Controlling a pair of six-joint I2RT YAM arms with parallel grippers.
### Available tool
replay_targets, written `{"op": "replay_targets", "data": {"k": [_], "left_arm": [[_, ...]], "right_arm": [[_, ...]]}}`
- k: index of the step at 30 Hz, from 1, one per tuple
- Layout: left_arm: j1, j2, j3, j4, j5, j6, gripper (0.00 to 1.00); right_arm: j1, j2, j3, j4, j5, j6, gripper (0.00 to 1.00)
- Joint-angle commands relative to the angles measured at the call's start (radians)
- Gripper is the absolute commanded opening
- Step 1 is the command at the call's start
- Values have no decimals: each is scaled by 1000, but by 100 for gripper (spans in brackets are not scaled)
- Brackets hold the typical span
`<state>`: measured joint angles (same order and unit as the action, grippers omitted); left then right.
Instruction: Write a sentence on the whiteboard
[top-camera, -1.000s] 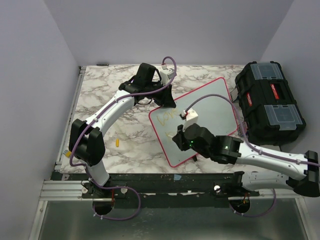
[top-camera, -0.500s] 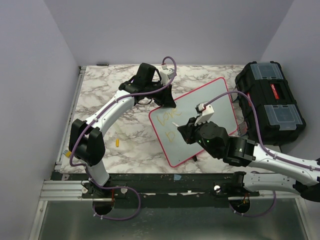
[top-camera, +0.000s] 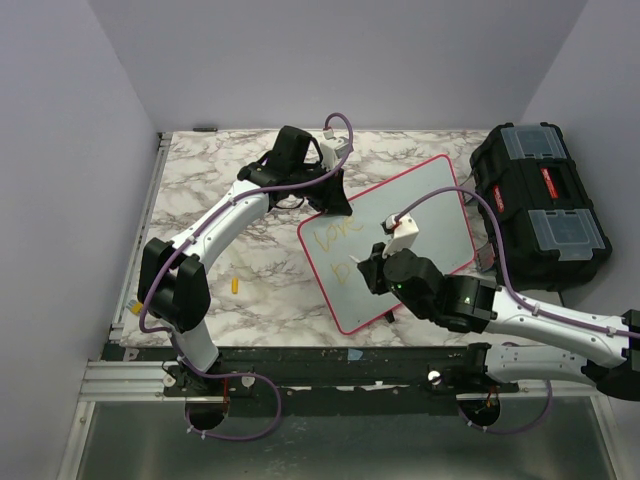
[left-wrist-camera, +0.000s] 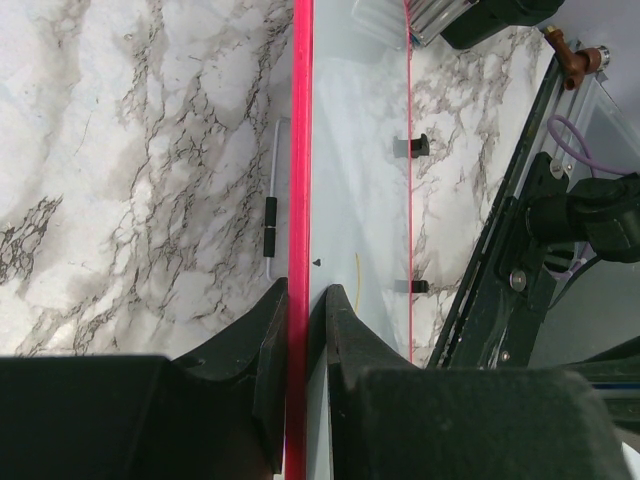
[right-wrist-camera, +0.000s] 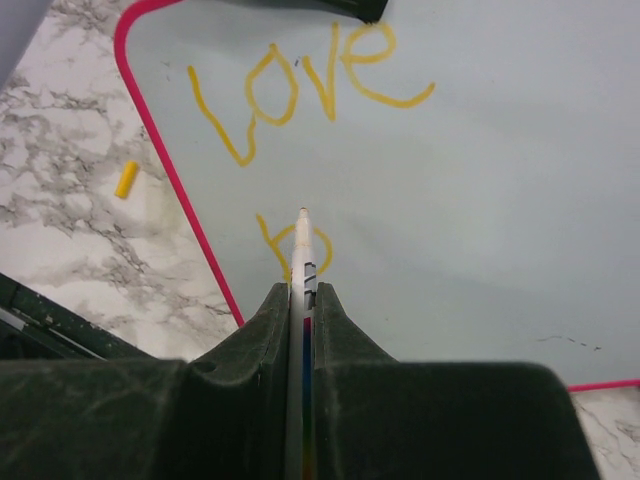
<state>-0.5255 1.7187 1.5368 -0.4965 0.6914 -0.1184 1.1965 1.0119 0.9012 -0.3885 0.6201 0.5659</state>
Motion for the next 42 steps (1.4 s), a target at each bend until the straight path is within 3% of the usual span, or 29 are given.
{"op": "replay_targets", "data": {"k": [1, 22, 42], "left_arm": [[-9, -5, -14, 20, -43, 71, 0], [-13, -18, -27, 10, -70, 71, 0], [-14, -27, -46, 24, -61, 69, 0]], "right_arm": [[-1, -5, -22, -52, 41, 38, 1], [-1, -11, -23, -109, 39, 59, 1], [-2, 115, 16, -85, 104, 86, 1]]}}
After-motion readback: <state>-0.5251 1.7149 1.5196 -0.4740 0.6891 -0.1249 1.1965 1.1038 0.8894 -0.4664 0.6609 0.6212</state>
